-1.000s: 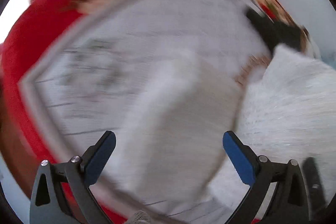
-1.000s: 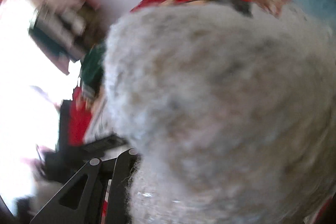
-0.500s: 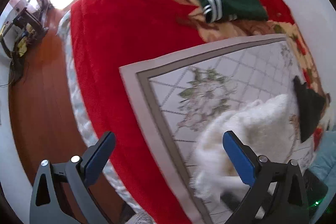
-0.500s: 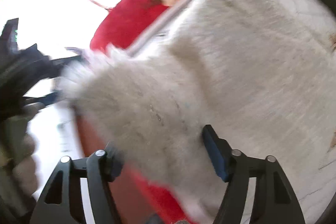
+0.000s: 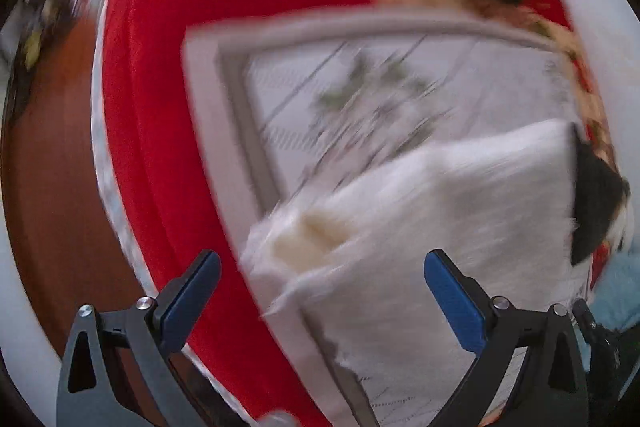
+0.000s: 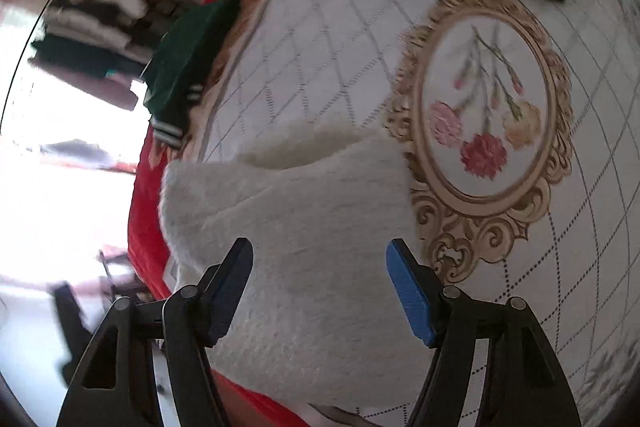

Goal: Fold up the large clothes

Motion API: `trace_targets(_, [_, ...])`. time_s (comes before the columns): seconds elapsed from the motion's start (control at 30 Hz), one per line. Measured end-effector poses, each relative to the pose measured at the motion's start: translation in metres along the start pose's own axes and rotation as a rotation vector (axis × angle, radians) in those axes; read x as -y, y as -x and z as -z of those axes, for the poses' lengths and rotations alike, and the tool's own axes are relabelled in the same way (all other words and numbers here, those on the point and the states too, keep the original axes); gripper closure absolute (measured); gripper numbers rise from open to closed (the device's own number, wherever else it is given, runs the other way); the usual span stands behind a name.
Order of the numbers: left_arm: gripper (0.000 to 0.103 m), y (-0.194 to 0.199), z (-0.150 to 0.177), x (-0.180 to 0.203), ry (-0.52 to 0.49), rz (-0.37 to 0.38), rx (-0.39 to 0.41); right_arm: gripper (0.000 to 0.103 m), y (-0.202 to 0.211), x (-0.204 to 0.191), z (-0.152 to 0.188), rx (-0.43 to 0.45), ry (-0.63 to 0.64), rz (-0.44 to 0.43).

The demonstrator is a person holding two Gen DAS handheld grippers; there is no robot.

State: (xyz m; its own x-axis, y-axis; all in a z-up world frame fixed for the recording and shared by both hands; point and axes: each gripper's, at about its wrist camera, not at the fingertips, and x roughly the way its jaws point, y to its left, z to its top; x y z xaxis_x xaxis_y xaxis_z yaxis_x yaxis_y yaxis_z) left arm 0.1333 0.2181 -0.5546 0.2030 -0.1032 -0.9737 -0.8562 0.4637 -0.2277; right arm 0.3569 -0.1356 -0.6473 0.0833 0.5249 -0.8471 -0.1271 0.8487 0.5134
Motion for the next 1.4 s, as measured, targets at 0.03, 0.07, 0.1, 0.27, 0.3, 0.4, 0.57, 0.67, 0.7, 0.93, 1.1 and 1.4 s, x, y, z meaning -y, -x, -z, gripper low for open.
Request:
trace_targets(0.03, [0.001, -0.014, 0.004, -0.010, 0.046, 0.046, -0.043, 0.031, -0.004, 0.006, -0.001, -0.019, -0.004, 0.008])
trace_targets(0.07, [0.002, -0.023, 0.008, -0.017, 0.079, 0.074, -0.072, 0.031, -0.007, 0.005, -0.002, -0.035, -0.002, 0.010])
trace_targets(0.1, [0.002, -0.027, 0.010, -0.020, 0.087, 0.096, -0.081, 0.031, 0.003, 0.001, 0.001, -0.043, 0.002, 0.014])
trace_targets(0.27, [0.085, -0.036, 0.011, -0.011, 0.061, 0.232, -0.055, 0.031, 0.001, -0.009, 0.024, -0.139, 0.091, 0.043])
trace_targets(0.3, [0.091, -0.033, 0.010, -0.004, 0.030, 0.223, -0.030, 0.031, -0.001, -0.011, 0.026, -0.150, 0.095, 0.045])
trace_targets(0.4, [0.095, -0.019, 0.010, 0.011, -0.046, 0.220, 0.053, 0.031, -0.002, -0.011, 0.024, -0.146, 0.076, 0.053])
trace_targets(0.57, [0.095, -0.024, -0.024, 0.037, -0.088, 0.250, 0.101, 0.031, 0.005, 0.010, 0.014, -0.090, -0.004, 0.081])
trace_targets(0.67, [0.095, -0.034, -0.052, 0.054, -0.159, 0.238, 0.129, 0.031, 0.004, 0.016, 0.022, -0.119, -0.021, 0.078])
trace_targets(0.7, [0.095, -0.037, -0.057, 0.053, -0.160, 0.246, 0.120, 0.031, 0.002, 0.014, 0.026, -0.130, -0.012, 0.076])
trace_targets(0.93, [0.050, 0.010, -0.018, -0.002, -0.098, 0.247, 0.153, 0.031, -0.002, -0.040, 0.049, -0.189, 0.129, -0.004])
trace_targets(1.1, [0.048, -0.023, 0.030, -0.043, -0.047, 0.117, 0.062, 0.031, -0.033, -0.112, 0.091, -0.244, 0.432, 0.031])
trace_targets(1.4, [0.047, -0.062, 0.042, -0.042, -0.067, 0.115, 0.047, 0.032, -0.103, -0.173, 0.150, -0.273, 0.913, 0.284])
